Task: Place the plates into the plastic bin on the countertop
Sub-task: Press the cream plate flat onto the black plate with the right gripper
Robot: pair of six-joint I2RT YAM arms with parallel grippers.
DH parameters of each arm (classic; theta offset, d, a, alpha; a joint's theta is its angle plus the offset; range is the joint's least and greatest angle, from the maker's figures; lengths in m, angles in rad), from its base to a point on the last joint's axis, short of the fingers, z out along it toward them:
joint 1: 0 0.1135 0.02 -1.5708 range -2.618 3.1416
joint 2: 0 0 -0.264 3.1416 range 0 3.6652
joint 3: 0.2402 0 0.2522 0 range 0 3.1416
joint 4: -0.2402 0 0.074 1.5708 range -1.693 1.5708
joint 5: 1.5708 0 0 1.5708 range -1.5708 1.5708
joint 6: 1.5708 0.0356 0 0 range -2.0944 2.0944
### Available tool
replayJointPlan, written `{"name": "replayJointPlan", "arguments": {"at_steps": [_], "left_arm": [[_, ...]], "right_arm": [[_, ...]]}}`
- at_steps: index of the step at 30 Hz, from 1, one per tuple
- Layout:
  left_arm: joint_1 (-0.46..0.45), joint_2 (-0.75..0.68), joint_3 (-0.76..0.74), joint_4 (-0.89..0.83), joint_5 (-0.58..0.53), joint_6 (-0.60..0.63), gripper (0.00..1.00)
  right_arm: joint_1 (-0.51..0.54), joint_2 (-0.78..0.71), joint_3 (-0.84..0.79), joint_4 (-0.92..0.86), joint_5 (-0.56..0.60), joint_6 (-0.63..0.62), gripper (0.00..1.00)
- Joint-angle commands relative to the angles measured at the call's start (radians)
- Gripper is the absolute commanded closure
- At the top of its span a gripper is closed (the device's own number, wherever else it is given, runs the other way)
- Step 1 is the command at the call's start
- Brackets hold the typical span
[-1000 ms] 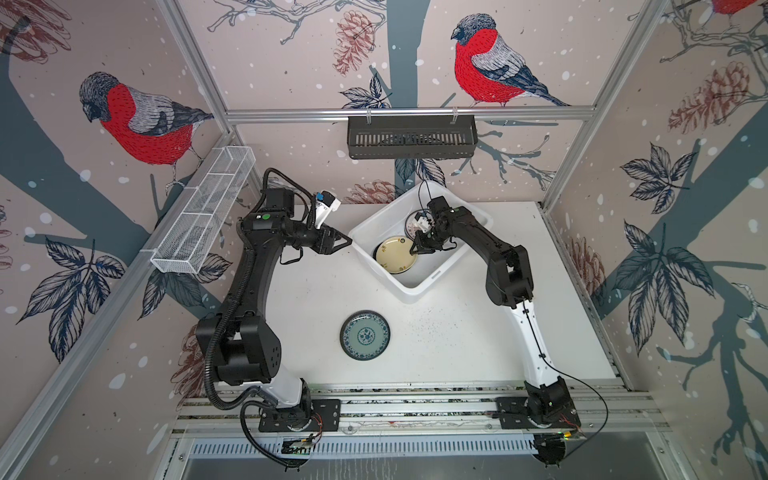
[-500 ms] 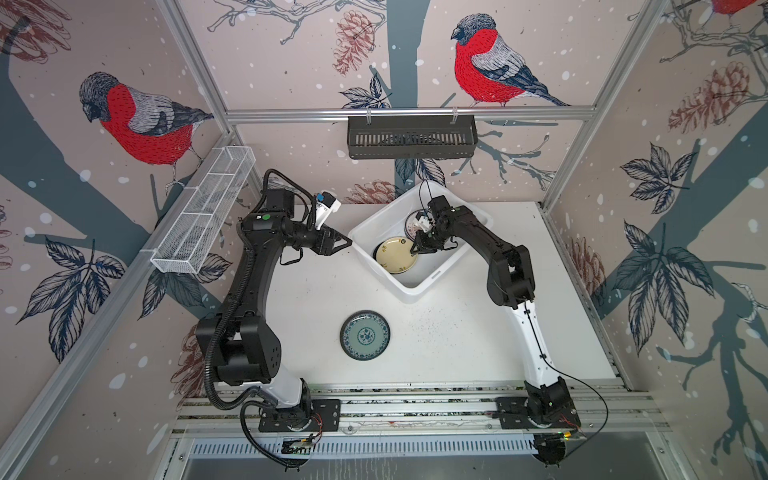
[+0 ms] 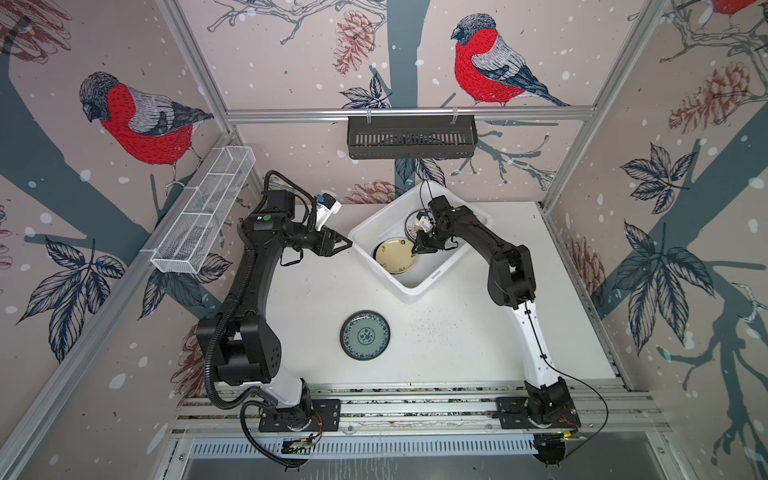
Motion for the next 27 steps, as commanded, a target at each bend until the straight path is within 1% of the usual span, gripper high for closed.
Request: {"name": "replayJointPlan", "arguments": {"at_steps": [1, 14, 22, 27], "left_arm": [[0.001, -0.009, -0.002, -0.014, 0.025, 0.012, 0.46], [0.002, -0.009, -0.006, -0.022, 0.026, 0.02, 0.46], [0.002, -0.01, -0.004, -0.029, 0.025, 0.026, 0.46], [0.002, -0.012, -0.006, -0.031, 0.024, 0.028, 0.46]], "right_arm": [[0.002, -0.011, -0.003, 0.003, -0.015, -0.004, 0.79], [0.019, -0.004, -0.003, -0.012, -0.03, -0.014, 0.78], [0.016, -0.024, -0.003, -0.031, 0.009, -0.026, 0.74], [0.011, -0.035, -0.002, -0.021, 0.019, -0.019, 0.73]]}}
